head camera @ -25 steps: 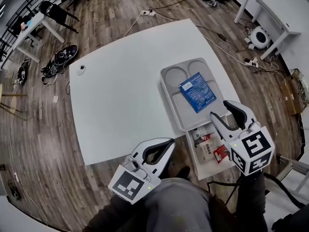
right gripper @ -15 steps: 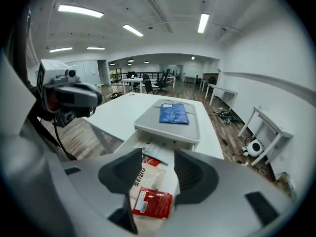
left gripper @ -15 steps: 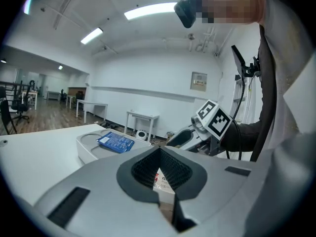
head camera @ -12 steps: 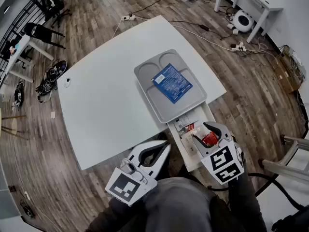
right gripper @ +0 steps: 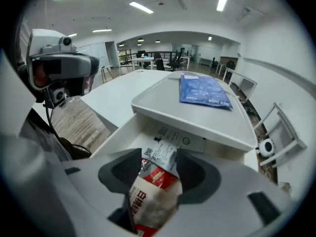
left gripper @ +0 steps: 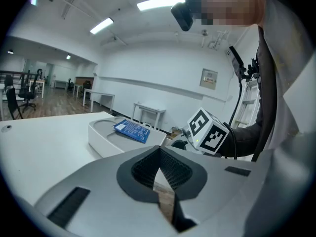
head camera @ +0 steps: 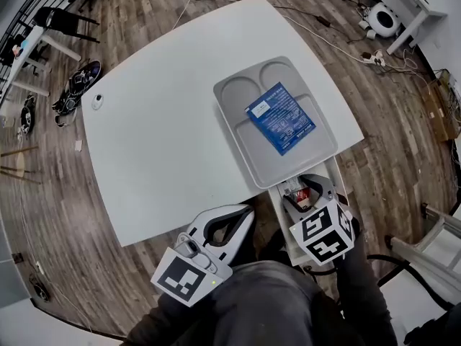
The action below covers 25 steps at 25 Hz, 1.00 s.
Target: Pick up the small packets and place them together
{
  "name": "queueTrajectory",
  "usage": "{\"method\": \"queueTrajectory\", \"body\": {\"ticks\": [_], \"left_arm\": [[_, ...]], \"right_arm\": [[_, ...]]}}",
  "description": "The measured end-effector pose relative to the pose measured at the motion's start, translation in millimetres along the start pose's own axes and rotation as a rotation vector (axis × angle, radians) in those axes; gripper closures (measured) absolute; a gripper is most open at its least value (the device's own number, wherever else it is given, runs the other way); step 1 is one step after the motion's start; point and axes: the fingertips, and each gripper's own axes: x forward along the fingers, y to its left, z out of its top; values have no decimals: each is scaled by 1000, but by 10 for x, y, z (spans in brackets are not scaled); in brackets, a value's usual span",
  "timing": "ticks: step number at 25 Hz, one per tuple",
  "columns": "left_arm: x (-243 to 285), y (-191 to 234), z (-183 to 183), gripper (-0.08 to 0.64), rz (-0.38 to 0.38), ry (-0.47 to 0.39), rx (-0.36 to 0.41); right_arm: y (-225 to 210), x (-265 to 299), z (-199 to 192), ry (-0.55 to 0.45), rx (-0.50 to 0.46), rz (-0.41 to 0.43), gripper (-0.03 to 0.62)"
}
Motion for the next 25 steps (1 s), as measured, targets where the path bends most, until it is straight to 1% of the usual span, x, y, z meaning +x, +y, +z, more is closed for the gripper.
{"method": "queueTrajectory", "body": {"ticks": [5, 6, 9, 10, 13, 17, 22, 25], "left_arm": [[14, 169, -17, 569, 19, 4, -19], [19, 184, -22, 569, 21, 4, -21], [30, 172, -15, 569, 21, -2, -21], [29, 151, -7, 569, 19, -4, -19], [17, 53, 18, 569, 11, -10, -4], [-24, -167, 67, 569, -3, -25, 34], [-14, -519, 77, 569, -44, -42, 84], [5, -673, 63, 569, -62, -50, 88]], "right_arm": [[-61, 103, 44, 47, 10, 28, 376], [-75, 106, 45, 48, 5, 25, 395], [-127, 66, 39, 35, -13, -15, 514], [-132, 31, 45, 29, -15, -24, 525], [-87, -116, 40, 14, -33, -40, 529], [110, -352, -54, -1, -59, -39, 529], [297, -643, -197, -54, -54, -49, 529], [320, -821, -222, -89, -47, -58, 529]]}}
